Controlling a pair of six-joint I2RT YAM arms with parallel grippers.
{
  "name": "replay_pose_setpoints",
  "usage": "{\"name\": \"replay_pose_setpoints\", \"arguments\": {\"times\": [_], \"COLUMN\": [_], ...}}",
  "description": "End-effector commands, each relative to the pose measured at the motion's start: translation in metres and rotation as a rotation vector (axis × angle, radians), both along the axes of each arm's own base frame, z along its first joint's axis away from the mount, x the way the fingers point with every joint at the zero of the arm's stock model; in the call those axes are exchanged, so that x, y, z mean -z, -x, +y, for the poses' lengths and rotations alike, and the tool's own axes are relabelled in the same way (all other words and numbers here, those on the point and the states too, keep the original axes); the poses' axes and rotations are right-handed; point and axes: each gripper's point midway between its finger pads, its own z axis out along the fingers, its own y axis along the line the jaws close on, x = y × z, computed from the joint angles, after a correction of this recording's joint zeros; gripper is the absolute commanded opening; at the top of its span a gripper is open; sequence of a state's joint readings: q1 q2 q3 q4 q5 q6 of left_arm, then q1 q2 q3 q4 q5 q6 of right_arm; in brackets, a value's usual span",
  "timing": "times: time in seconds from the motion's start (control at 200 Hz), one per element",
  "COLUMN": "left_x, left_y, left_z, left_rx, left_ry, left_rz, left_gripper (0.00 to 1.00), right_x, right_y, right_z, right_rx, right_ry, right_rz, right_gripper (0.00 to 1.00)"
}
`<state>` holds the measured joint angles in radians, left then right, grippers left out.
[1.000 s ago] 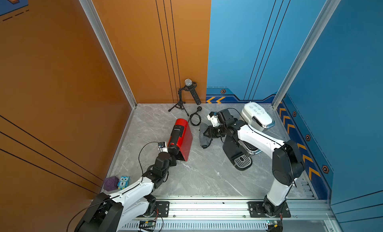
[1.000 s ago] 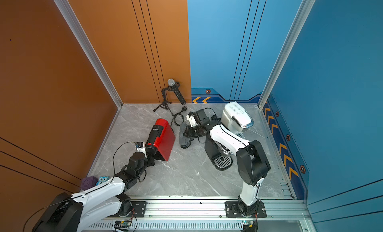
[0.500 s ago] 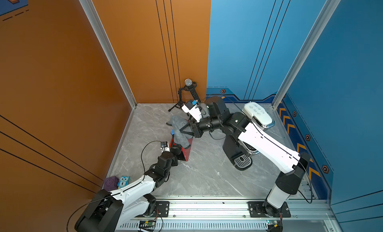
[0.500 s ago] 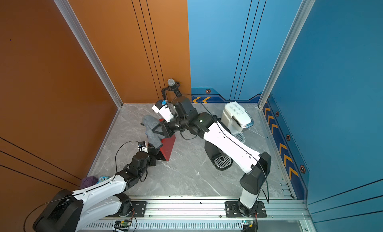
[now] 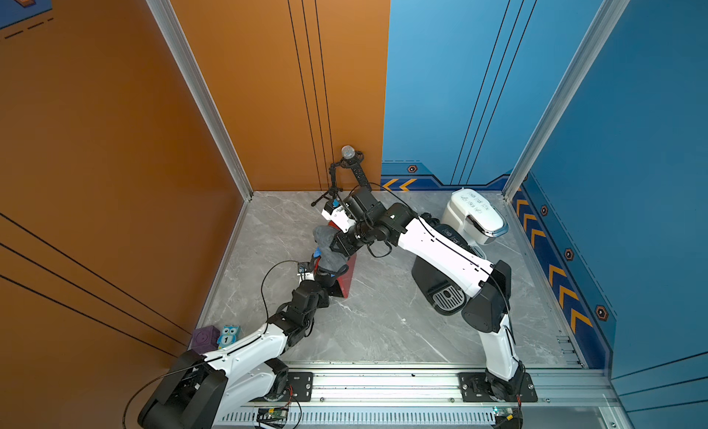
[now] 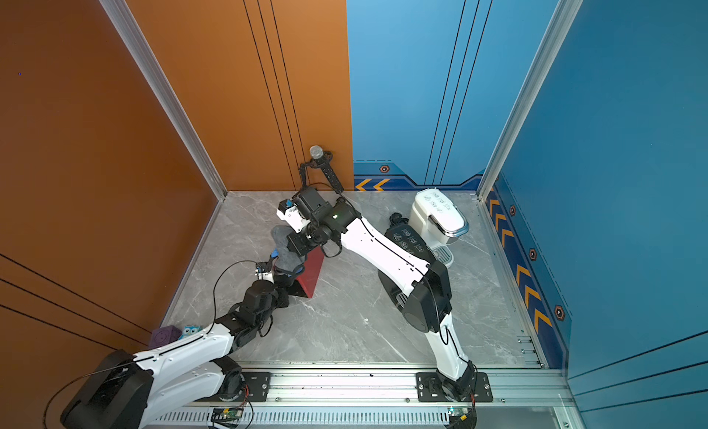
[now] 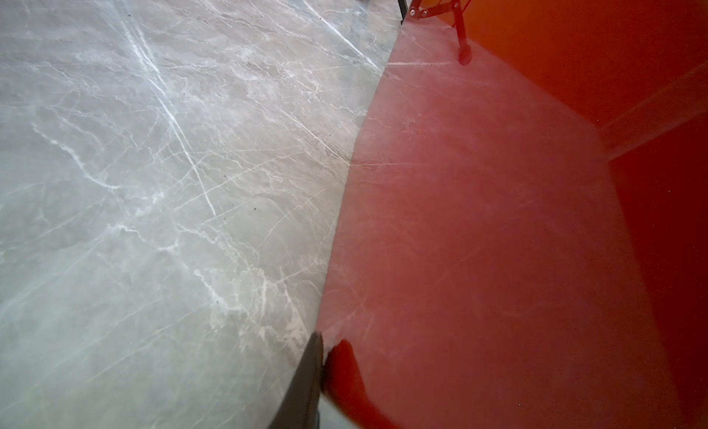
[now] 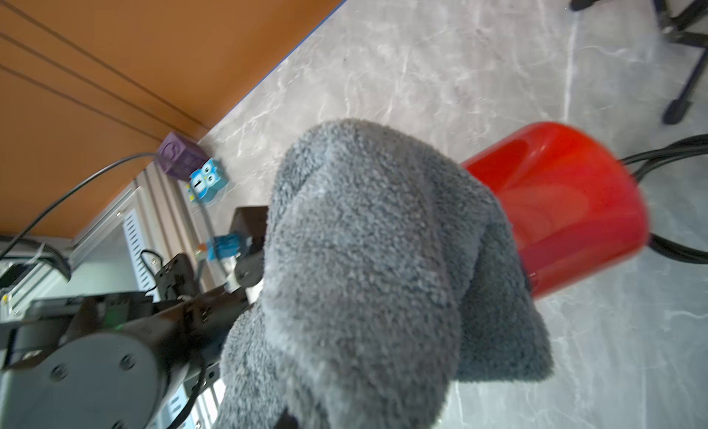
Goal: Wipe the surface of a coffee machine
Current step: Wipe the dirt from the surface of the coffee machine.
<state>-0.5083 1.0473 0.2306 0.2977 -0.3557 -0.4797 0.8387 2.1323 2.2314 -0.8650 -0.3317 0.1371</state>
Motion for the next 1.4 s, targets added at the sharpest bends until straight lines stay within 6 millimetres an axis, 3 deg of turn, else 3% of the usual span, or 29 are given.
{"name": "replay_pose_setpoints", "arguments": {"times": [0.0,0.145,0.21,0.24,0.44,0.58,0.656,0.761,0.916,1.126,1.251,1.391], "left_x": [0.010,0.006,0.005,0.004,0.009,0.019,0.020,0.021,0.022,0.021,0.017,0.012], "left_y": [0.008,0.009,0.010,0.010,0.011,0.013,0.013,0.012,0.009,0.009,0.009,0.008], "left_z": [-0.005,-0.002,0.000,0.001,0.002,0.003,0.005,0.007,0.005,0.003,0.006,0.014], "left_rx": [0.019,0.016,0.010,0.009,0.004,-0.007,-0.017,-0.030,-0.022,-0.008,-0.016,-0.046], "left_ry": [0.026,0.008,0.004,0.001,0.006,0.023,0.032,0.044,0.046,0.044,0.038,0.018], "left_rz": [0.073,0.077,0.076,0.076,0.100,0.140,0.148,0.166,0.183,0.182,0.173,0.188], "left_gripper": [0.00,0.00,0.00,0.00,0.00,0.00,0.00,0.00,0.00,0.00,0.00,0.04], "right_x": [0.044,0.066,0.071,0.073,0.073,0.076,0.073,0.069,0.079,0.102,0.104,0.104], "right_y": [-0.040,-0.075,-0.079,-0.094,-0.113,-0.153,-0.164,-0.159,-0.149,-0.133,-0.124,-0.100], "right_z": [-0.021,-0.034,-0.033,-0.046,-0.042,-0.047,-0.042,-0.024,-0.005,0.010,0.017,0.019], "right_rx": [0.136,0.216,0.224,0.264,0.294,0.402,0.403,0.340,0.276,0.246,0.207,0.144], "right_ry": [0.103,0.097,0.076,0.067,-0.023,-0.136,-0.182,-0.245,-0.261,-0.221,-0.224,-0.196], "right_rz": [0.058,0.109,0.139,0.151,0.196,0.254,0.250,0.280,0.300,0.323,0.342,0.367], "right_gripper": [0.13,0.12,0.13,0.12,0.13,0.12,0.12,0.13,0.13,0.13,0.13,0.13]}}
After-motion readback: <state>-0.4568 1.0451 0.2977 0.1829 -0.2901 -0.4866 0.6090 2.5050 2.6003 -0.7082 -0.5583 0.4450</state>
